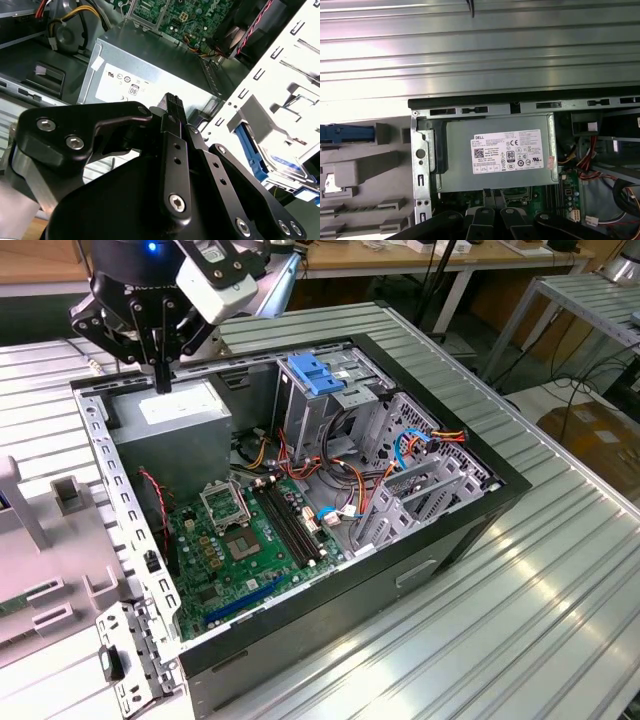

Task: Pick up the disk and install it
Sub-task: 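Reach for the disk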

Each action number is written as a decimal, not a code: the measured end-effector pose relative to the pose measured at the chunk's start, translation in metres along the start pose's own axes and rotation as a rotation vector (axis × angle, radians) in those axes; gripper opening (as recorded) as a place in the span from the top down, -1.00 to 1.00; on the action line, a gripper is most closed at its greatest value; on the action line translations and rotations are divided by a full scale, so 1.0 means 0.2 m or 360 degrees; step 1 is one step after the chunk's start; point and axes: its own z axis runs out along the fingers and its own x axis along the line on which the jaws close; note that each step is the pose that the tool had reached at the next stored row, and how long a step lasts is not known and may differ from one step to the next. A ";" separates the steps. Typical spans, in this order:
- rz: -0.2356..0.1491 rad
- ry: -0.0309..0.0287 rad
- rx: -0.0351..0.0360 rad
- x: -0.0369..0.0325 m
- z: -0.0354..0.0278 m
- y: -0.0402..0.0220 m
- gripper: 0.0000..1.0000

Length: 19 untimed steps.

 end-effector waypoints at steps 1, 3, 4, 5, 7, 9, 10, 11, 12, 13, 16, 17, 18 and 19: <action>0.0000 -0.00001 0.0000 0.002 0.000 0.000 0.79; 0.0000 -0.00001 0.0000 0.015 0.000 -0.001 0.79; 0.0000 -0.00001 0.0000 0.019 0.000 -0.001 0.79; 0.0000 -0.00001 0.0000 0.021 0.000 -0.002 0.79; 0.0000 0.00000 0.0000 0.028 -0.001 -0.002 0.79; 0.0000 0.00000 0.0000 0.036 -0.001 -0.003 0.79; 0.0000 -0.00001 0.0000 0.046 -0.001 -0.003 0.79; 0.0000 0.00000 0.0000 0.051 -0.001 -0.004 0.79; 0.0000 0.00000 0.0000 0.060 -0.002 -0.005 0.79; 0.0000 0.00000 0.0000 0.066 -0.002 -0.005 0.79; 0.0000 0.00000 0.0000 0.078 -0.002 -0.006 0.79; 0.0000 -0.00001 0.0000 0.084 -0.002 -0.006 0.79; 0.0000 -0.00001 0.0000 0.086 -0.002 -0.007 0.79; 0.0000 0.00000 0.0000 0.089 -0.003 -0.007 0.79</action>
